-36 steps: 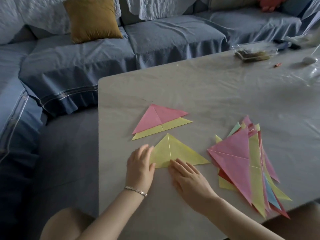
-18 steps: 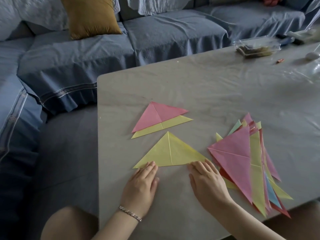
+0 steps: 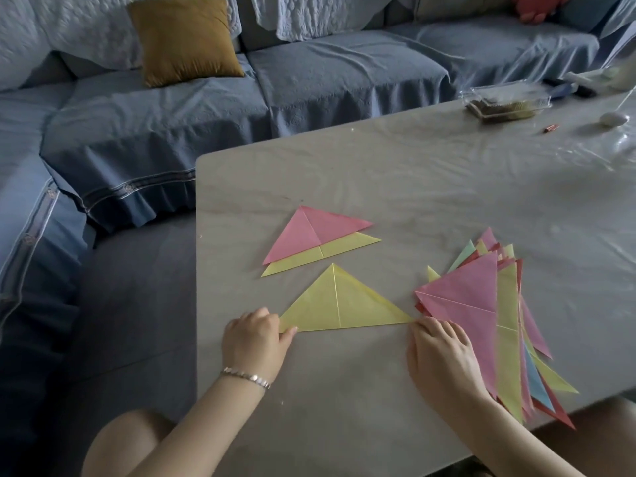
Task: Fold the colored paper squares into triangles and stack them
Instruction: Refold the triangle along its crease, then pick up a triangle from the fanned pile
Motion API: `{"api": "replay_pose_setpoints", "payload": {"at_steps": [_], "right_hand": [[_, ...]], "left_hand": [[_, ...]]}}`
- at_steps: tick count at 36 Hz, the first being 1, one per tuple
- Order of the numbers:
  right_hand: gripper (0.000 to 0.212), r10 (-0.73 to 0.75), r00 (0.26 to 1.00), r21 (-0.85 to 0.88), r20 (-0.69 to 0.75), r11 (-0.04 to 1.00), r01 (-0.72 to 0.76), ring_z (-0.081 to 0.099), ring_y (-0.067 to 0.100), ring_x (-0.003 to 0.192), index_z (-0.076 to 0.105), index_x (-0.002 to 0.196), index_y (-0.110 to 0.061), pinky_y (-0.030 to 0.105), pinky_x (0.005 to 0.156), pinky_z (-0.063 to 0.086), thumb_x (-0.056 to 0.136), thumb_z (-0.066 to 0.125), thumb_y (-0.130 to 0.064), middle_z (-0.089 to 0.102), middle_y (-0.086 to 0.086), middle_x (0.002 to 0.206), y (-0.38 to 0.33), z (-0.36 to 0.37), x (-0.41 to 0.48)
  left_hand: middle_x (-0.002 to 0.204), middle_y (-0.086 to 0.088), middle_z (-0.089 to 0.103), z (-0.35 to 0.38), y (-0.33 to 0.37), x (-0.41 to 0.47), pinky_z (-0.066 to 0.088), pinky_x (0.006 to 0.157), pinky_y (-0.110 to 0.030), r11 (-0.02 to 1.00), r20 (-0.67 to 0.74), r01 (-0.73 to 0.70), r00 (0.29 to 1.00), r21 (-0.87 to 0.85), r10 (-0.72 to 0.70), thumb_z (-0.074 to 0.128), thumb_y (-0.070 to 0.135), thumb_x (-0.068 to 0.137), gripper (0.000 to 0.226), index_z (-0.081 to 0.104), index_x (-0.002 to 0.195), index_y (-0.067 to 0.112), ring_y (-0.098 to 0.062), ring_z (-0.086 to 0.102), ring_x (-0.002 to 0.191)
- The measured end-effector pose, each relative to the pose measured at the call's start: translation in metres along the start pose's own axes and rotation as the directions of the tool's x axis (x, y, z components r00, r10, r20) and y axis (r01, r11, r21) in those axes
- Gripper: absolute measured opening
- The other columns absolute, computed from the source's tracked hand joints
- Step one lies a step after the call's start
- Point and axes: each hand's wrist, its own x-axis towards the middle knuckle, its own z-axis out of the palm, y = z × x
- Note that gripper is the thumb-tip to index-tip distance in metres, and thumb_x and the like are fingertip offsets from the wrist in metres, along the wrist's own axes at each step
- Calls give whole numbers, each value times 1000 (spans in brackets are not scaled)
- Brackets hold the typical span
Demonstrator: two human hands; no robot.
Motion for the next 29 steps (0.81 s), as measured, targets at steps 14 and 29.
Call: {"api": "replay_pose_setpoints", "payload": {"at_steps": [14,29], "right_hand": [[66,572,726,-97,382,806,-584,43,37,114,33,131,-10,43,91,41,84,59,-48,46,24,121,46,-61,49],[59,597,724,250,346,685,-684,54,32,98,36,134,-12,37,70,47,82,63,-14,53,16,117,55,-39,39]], "left_hand": [[113,-2,59,2,16,33,44,85,-30,924,249,248,952,-291,-177,73,40,73,51,48,113,19,-23,52,109],[92,-13,61,-28,5,67,35,62,-32,773,-248,93,917,-627,-311,36,20,98,22,52,101,6,-33,55,83]]}}
